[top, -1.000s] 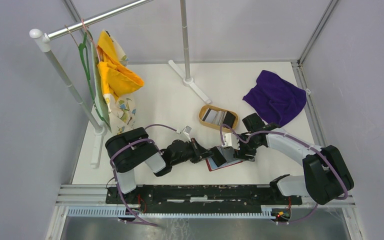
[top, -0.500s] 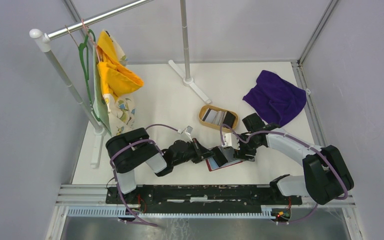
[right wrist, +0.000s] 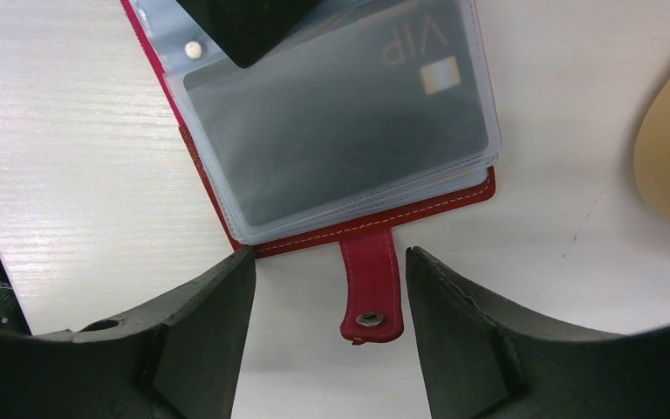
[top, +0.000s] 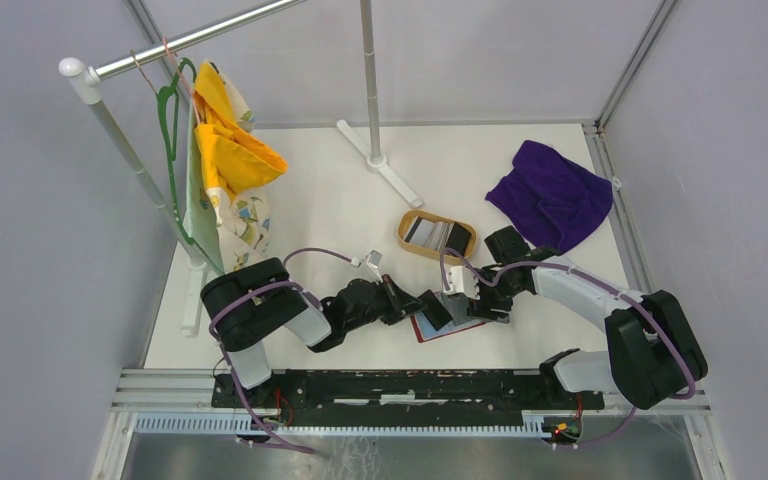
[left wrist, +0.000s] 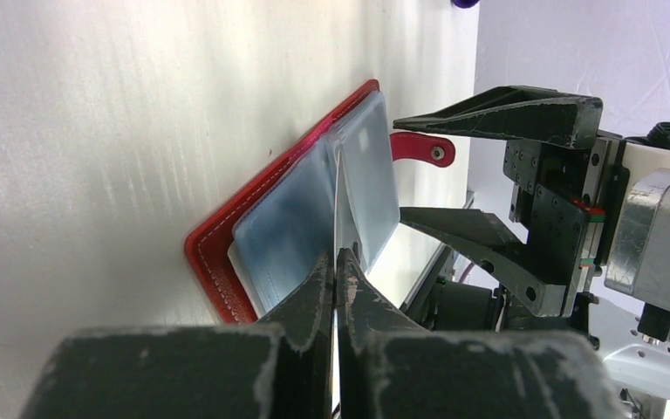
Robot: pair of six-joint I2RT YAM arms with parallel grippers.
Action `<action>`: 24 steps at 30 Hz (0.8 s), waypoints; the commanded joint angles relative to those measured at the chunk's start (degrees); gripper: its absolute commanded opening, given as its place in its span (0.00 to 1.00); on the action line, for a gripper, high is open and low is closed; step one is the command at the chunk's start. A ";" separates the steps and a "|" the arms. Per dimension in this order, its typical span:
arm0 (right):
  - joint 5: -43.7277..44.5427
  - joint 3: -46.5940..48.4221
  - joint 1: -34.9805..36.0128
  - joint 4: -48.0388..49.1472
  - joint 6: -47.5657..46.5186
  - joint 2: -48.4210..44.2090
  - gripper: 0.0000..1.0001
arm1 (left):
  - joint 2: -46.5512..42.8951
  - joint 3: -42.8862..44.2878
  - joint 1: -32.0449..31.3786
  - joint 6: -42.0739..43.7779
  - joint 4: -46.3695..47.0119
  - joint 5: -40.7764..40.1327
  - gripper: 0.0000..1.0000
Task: Put the credit cards into the card holder
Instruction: Insert the credit card into the card holder.
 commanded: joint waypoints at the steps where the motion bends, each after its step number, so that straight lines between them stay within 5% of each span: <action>1: 0.74 -0.23 -0.05 -1.23 -0.95 0.77 0.70 | -1.71 1.14 -0.34 3.40 -2.16 -2.64 0.02; 24: 0.64 -0.18 -0.03 -1.55 -1.15 1.11 0.69 | -0.22 3.54 -0.85 4.75 -3.27 -1.35 0.02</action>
